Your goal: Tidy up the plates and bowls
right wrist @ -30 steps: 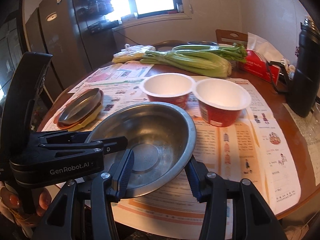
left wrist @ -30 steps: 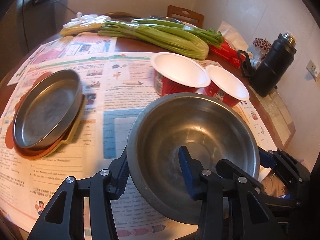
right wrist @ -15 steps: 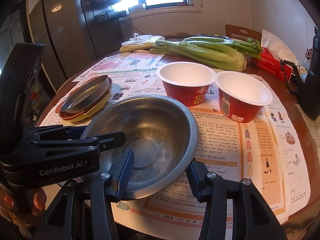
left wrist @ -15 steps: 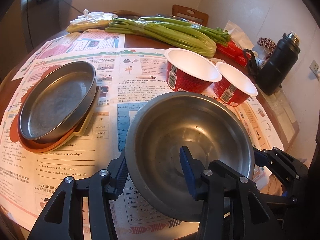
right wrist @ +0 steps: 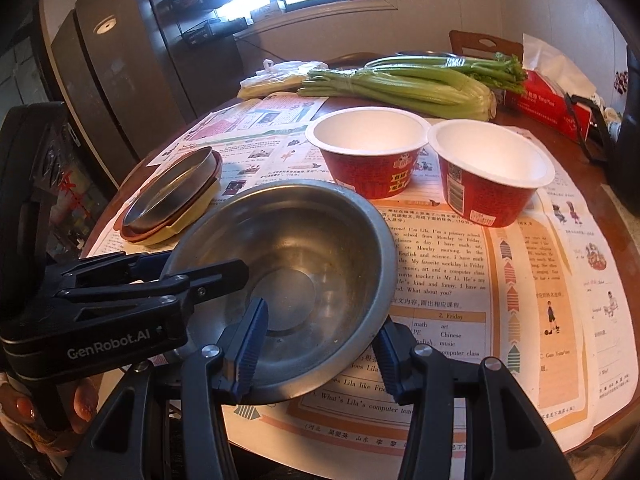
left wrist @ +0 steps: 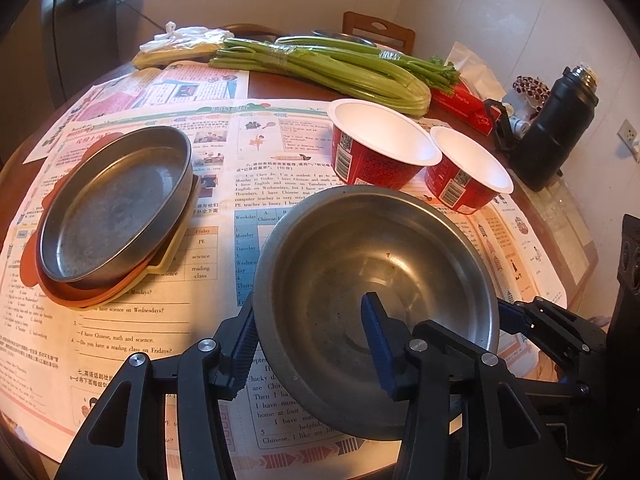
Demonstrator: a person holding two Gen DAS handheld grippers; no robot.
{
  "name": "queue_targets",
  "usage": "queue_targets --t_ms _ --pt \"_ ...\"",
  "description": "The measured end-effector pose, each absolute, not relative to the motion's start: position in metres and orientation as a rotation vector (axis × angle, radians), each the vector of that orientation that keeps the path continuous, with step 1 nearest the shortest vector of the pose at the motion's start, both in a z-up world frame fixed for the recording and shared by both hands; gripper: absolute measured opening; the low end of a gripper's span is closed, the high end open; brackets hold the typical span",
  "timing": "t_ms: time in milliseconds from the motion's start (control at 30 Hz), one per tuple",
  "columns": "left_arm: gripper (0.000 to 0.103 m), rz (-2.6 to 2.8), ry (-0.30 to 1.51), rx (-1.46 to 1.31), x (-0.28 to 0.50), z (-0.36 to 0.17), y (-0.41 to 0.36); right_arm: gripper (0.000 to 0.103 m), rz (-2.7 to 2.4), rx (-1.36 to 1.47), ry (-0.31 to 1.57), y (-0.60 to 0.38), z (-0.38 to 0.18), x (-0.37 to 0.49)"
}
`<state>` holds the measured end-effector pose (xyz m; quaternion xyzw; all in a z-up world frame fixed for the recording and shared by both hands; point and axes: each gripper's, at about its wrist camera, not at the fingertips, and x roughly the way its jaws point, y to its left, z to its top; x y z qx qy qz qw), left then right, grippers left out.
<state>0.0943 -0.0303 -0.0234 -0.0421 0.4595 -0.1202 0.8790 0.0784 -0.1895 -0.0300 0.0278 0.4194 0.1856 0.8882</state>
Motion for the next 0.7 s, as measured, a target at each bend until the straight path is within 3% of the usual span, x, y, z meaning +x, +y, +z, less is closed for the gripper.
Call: queue_targets --t_ms 700 --pt "0.055 -0.232 0.914 -0.088 0.09 -0.006 -0.024 0.051 0.348 0.181 0.854 -0.219 -0.019 0.085"
